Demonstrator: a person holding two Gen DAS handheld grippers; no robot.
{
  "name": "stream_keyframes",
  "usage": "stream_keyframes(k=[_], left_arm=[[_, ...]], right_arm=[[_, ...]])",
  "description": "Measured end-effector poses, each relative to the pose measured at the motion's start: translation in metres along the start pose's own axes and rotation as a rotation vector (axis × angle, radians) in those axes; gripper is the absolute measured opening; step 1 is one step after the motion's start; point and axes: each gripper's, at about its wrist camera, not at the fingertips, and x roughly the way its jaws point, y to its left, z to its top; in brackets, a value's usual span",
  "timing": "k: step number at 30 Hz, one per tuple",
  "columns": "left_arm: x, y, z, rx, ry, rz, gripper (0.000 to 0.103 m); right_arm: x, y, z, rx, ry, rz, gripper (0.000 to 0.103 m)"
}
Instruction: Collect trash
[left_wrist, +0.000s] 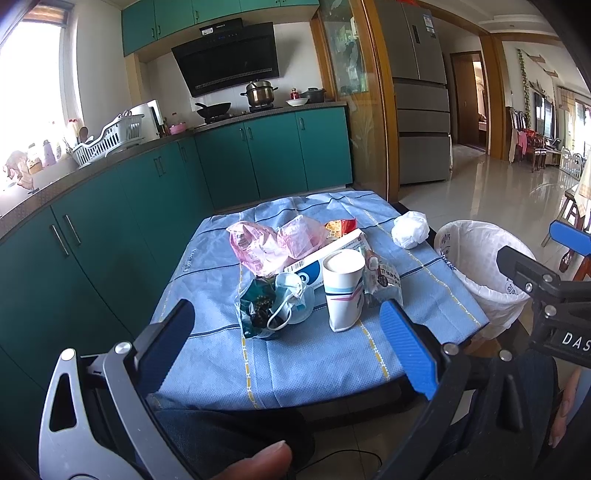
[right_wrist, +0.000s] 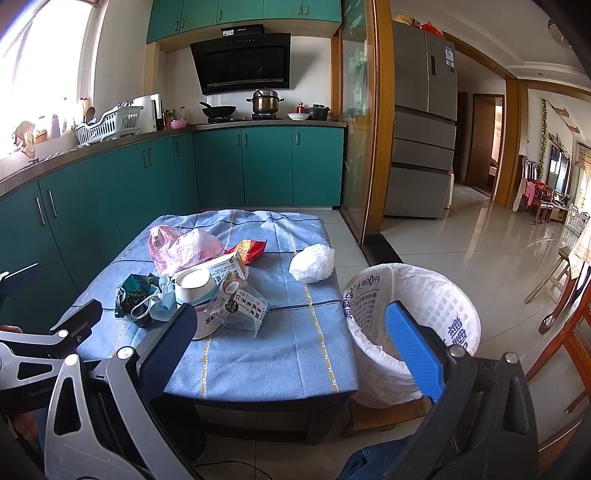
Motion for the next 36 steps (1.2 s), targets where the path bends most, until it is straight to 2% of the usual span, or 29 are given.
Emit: stream_keyframes(k=[36], left_arm=[[0.0069,-0.0009,0.0019,-0.003,0.024,0.002,0.100]], right_arm=[[0.0019,-0.0001,-0.0014,0.001,0.003,-0.001,0.100]])
